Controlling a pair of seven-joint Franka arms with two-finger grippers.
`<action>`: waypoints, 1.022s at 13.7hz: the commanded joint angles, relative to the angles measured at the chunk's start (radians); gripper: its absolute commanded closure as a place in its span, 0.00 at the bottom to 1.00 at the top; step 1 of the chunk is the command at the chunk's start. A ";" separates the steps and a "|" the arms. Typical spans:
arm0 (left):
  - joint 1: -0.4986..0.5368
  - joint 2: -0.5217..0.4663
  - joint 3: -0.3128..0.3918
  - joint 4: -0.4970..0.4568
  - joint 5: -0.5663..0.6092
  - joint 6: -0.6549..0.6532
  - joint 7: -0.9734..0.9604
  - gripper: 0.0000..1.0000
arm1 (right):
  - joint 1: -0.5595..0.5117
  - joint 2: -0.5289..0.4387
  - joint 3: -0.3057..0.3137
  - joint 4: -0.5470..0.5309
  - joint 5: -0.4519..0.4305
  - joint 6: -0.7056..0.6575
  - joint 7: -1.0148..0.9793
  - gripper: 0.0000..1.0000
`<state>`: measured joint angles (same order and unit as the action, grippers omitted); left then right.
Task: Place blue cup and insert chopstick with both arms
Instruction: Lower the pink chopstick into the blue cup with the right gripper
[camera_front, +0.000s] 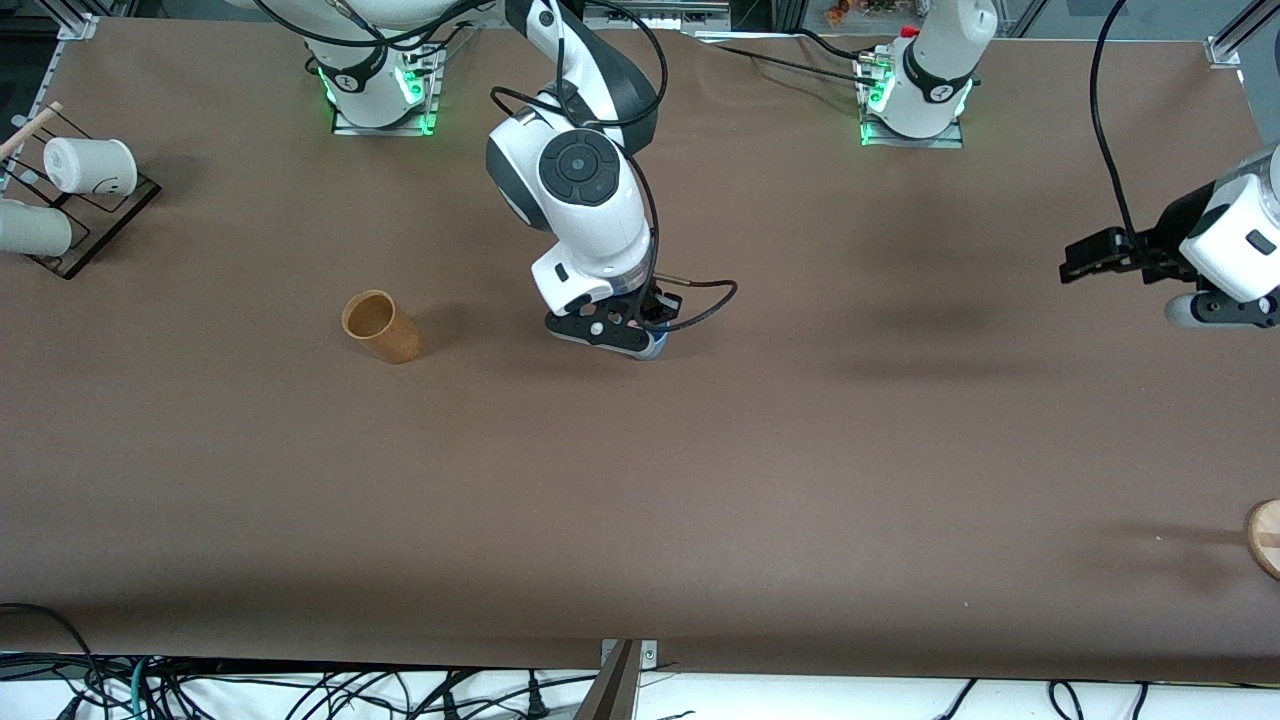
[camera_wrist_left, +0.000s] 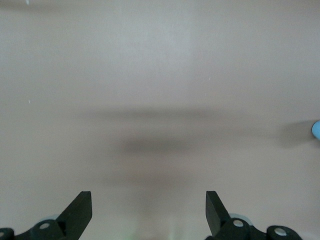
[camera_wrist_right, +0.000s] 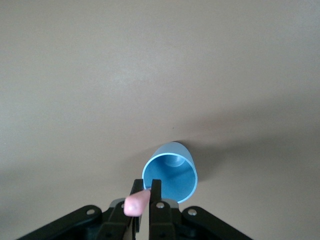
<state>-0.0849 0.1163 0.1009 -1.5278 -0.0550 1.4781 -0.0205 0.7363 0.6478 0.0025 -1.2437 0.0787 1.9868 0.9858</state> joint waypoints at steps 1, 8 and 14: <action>0.013 -0.067 -0.021 -0.009 0.012 -0.005 0.004 0.00 | 0.009 -0.010 -0.007 -0.006 -0.040 -0.026 0.002 1.00; 0.093 -0.138 -0.167 -0.066 0.023 -0.027 0.023 0.00 | 0.009 -0.019 -0.012 -0.016 -0.086 -0.078 -0.036 0.00; 0.093 -0.119 -0.167 -0.037 0.024 -0.048 0.022 0.00 | -0.044 -0.126 -0.165 0.026 -0.097 -0.284 -0.324 0.00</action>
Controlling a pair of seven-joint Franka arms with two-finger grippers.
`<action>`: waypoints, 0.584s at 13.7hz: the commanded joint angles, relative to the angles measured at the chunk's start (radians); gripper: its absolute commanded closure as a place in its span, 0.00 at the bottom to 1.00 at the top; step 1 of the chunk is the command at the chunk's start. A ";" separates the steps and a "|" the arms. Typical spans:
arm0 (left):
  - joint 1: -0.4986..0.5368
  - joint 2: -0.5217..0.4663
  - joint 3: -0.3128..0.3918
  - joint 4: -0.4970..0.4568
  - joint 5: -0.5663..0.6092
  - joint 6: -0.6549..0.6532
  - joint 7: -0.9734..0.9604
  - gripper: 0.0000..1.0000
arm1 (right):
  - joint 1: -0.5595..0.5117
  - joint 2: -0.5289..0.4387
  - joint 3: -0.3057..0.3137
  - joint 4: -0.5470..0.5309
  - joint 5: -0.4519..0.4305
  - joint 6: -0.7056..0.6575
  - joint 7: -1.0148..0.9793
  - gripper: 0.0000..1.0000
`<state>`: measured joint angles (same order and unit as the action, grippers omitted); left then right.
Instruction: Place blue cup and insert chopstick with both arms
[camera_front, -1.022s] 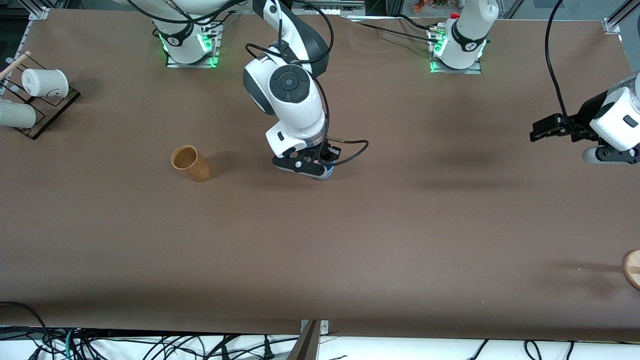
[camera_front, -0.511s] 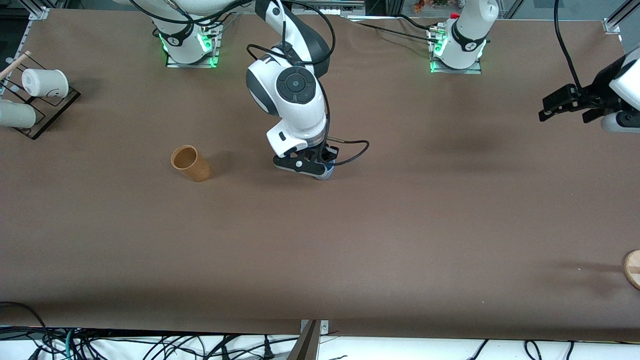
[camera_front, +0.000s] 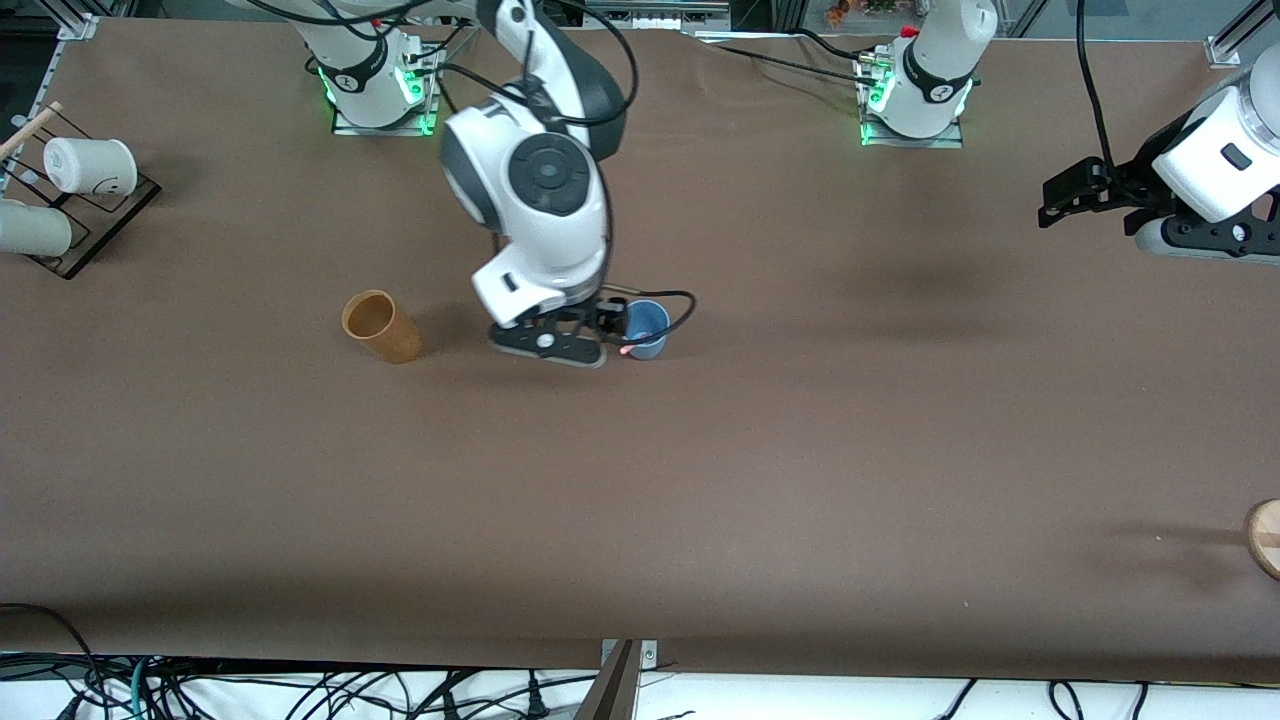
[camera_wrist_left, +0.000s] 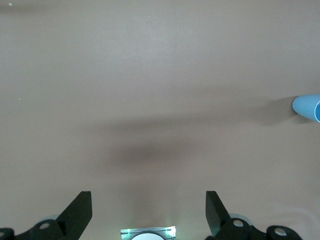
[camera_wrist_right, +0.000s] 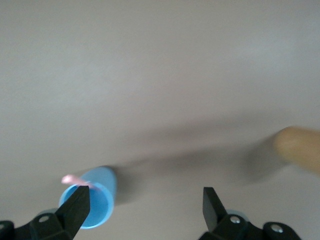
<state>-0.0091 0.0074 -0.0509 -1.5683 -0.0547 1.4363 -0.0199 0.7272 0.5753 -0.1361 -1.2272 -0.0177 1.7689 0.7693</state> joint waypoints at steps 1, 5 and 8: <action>0.017 0.006 -0.014 0.028 0.024 -0.010 0.020 0.00 | -0.063 -0.093 -0.046 0.012 0.004 -0.103 -0.163 0.00; 0.023 0.022 -0.009 0.059 0.032 -0.008 0.020 0.00 | -0.234 -0.202 -0.051 0.009 0.096 -0.226 -0.411 0.00; 0.038 0.029 -0.009 0.063 0.032 -0.008 0.023 0.00 | -0.368 -0.320 -0.028 -0.079 0.104 -0.281 -0.588 0.00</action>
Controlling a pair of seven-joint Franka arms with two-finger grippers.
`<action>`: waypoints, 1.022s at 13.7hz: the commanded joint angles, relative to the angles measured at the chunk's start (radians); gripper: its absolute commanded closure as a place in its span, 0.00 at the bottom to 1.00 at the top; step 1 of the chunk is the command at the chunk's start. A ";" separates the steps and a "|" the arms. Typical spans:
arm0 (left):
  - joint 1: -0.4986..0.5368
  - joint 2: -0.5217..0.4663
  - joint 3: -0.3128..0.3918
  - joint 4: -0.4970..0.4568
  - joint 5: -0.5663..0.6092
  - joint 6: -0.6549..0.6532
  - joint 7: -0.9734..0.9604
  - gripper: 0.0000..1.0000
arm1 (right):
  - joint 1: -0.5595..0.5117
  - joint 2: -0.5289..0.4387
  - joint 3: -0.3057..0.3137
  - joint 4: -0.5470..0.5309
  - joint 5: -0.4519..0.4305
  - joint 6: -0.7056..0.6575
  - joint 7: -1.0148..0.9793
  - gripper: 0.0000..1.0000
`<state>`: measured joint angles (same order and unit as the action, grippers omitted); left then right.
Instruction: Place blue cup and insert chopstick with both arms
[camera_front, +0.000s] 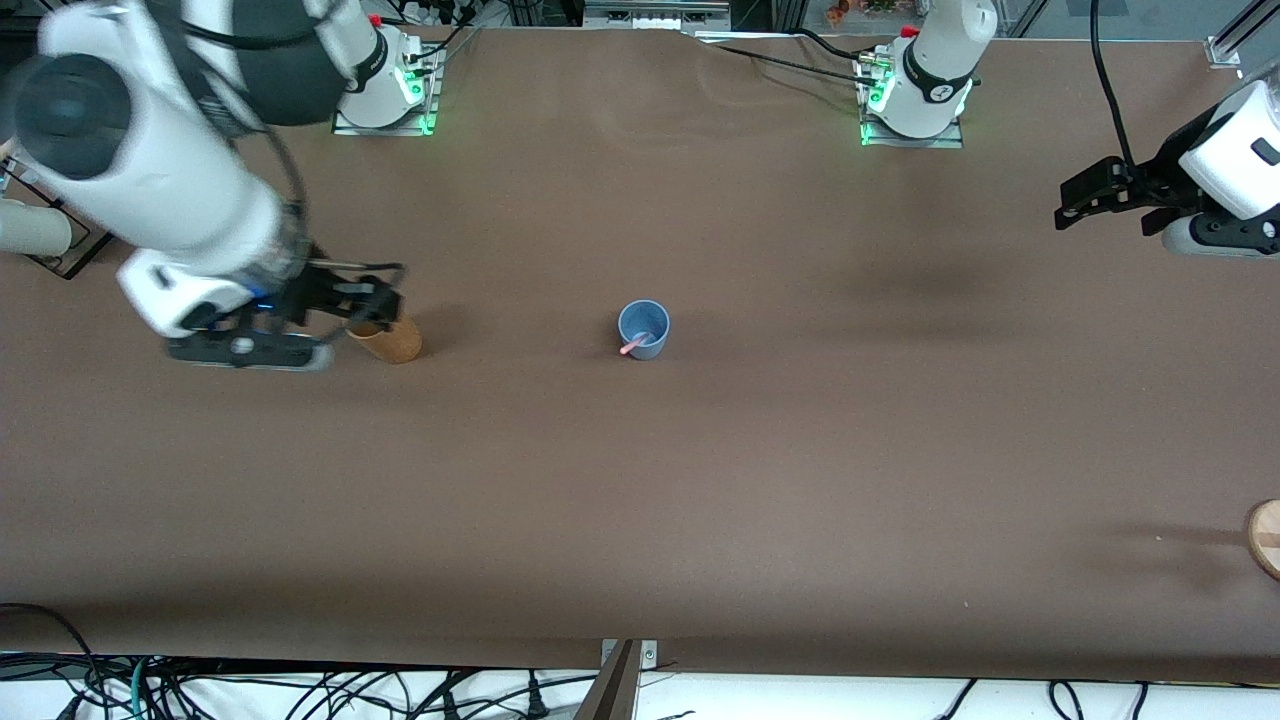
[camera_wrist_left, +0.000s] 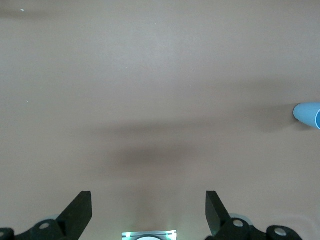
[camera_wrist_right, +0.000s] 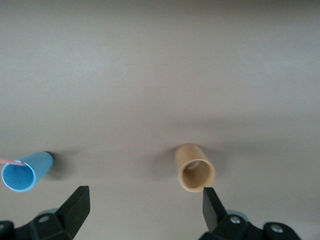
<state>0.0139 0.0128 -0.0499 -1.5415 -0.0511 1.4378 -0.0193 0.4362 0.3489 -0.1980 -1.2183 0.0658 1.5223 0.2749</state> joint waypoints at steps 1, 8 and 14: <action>0.017 0.027 -0.010 0.037 0.028 -0.010 0.022 0.00 | -0.140 -0.141 0.058 -0.122 0.020 -0.084 -0.145 0.00; 0.015 0.035 -0.011 0.037 0.031 -0.010 0.022 0.00 | -0.375 -0.470 0.193 -0.486 -0.011 0.009 -0.287 0.00; 0.011 0.035 -0.018 0.037 0.031 -0.010 0.022 0.00 | -0.375 -0.415 0.203 -0.416 -0.060 0.019 -0.292 0.00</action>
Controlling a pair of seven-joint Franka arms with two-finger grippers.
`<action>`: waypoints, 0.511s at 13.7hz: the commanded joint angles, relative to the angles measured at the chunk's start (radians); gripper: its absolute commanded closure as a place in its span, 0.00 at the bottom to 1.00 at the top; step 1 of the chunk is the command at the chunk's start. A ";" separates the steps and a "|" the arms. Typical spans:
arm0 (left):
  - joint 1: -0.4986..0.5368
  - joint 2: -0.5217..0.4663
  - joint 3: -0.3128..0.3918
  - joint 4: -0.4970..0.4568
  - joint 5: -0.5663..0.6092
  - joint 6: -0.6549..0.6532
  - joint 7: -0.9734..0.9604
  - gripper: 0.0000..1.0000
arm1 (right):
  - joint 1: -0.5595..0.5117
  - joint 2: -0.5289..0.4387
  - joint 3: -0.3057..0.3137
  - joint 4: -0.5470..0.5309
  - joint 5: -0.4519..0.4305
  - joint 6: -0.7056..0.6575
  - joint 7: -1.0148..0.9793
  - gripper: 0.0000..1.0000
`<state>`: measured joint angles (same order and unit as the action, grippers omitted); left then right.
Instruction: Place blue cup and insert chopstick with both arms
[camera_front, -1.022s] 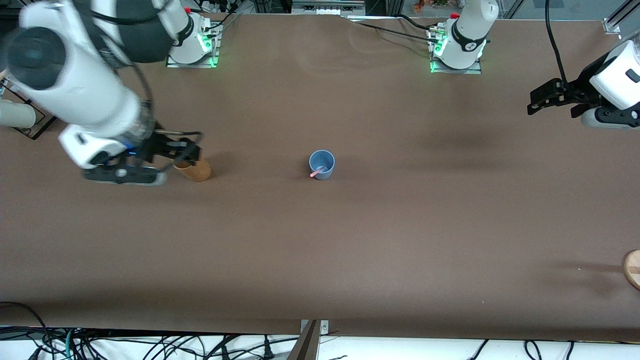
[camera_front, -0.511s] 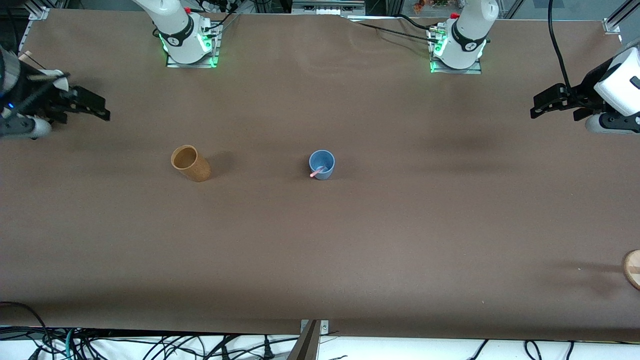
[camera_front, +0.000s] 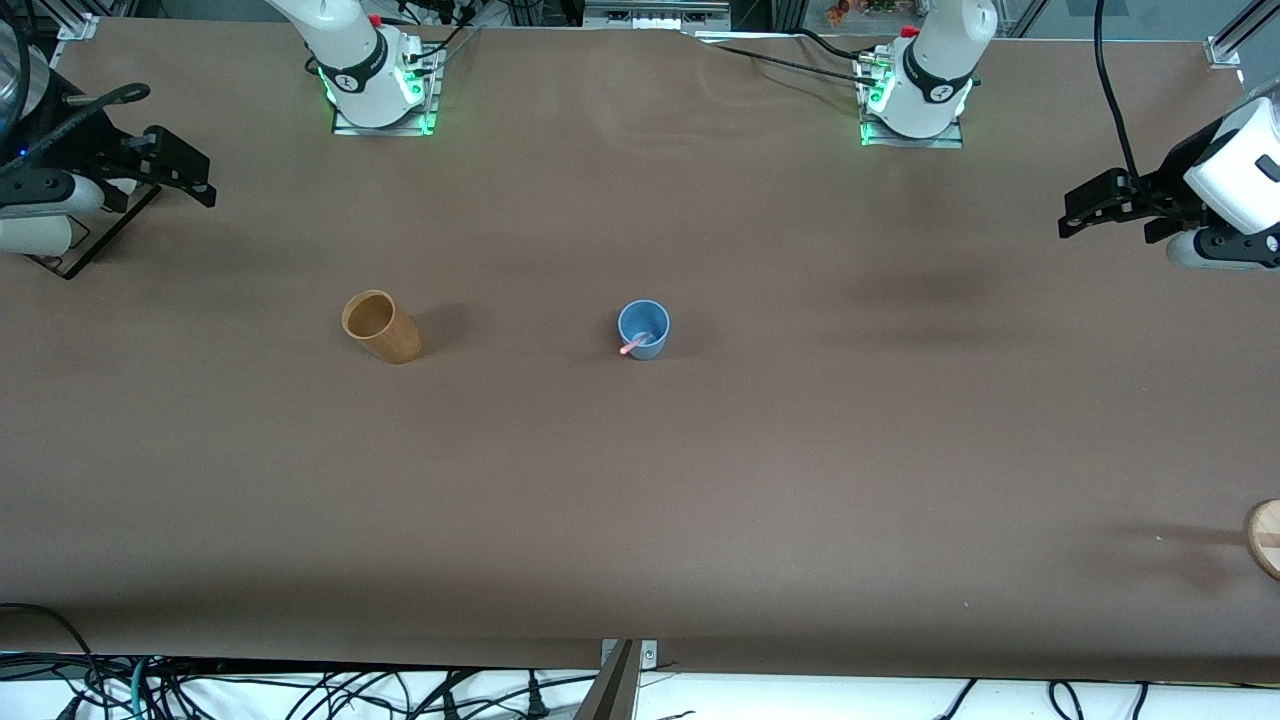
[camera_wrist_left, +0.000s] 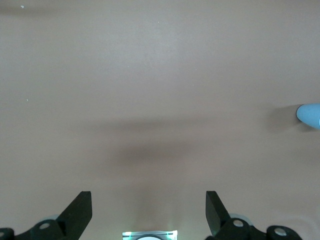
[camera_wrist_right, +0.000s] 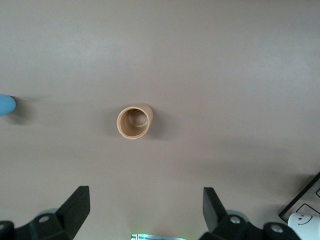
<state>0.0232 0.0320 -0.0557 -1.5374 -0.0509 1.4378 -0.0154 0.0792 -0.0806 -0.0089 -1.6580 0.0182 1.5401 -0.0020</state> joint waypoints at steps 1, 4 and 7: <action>0.000 0.016 -0.012 0.034 0.031 -0.010 0.018 0.00 | -0.016 0.019 0.013 0.038 -0.014 -0.006 -0.015 0.00; -0.003 0.016 -0.012 0.033 0.031 -0.010 0.018 0.00 | -0.016 0.024 0.013 0.038 -0.011 -0.006 -0.016 0.00; -0.005 0.016 -0.012 0.034 0.031 -0.010 0.018 0.00 | -0.016 0.024 0.013 0.041 -0.004 -0.006 -0.013 0.00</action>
<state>0.0209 0.0321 -0.0612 -1.5371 -0.0509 1.4378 -0.0149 0.0789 -0.0687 -0.0088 -1.6464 0.0172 1.5427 -0.0021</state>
